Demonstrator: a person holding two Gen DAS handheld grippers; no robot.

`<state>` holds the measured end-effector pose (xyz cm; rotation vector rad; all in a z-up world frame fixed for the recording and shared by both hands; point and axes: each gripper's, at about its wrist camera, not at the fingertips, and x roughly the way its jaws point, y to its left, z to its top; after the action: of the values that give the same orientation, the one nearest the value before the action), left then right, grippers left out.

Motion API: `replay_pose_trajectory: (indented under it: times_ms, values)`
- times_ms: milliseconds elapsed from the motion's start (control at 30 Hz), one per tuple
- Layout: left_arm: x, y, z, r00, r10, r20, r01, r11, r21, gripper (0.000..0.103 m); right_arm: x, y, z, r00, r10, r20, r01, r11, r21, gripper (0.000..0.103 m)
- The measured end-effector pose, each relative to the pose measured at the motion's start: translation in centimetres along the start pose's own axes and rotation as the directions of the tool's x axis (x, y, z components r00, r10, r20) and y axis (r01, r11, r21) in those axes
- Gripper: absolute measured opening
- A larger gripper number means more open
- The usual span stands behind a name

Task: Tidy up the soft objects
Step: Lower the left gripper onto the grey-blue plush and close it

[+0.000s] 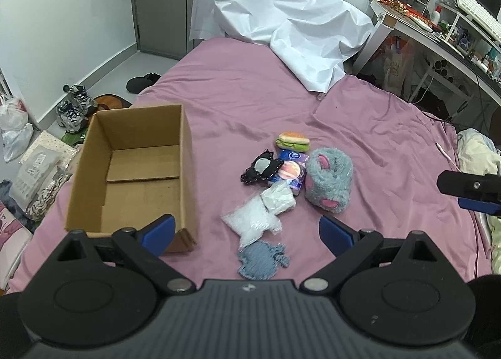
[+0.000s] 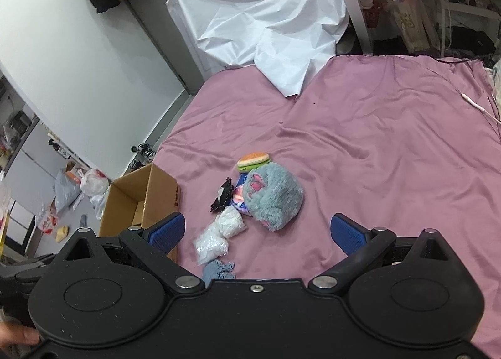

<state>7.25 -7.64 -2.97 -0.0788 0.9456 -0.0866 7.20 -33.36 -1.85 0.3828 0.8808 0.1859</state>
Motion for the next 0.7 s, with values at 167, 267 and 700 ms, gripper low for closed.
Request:
replay_pose_trajectory:
  times_ms: [167,267,700]
  values:
    - [1.2,-0.7,0.8,1.0,-0.008,-0.007,0.008,1.0,-0.008,0.098,0.9,-0.7,0.6,1.0,0.008,0.0,-0.008,0.999,0.035,0.1]
    - [2.1,-1.2,1.1,1.0,-0.017,-0.008,0.017,1.0,-0.012,0.098,1.4,-1.1,0.8,1.0,0.009,-0.002,-0.008,0.999,0.054,0.1]
    - [6.6,-2.6,2.4,0.998,-0.066,-0.021,0.064,0.995,-0.075,0.086,5.9,-3.2,2.1,0.997,0.049,-0.052,-0.039,0.984,0.171,0.08]
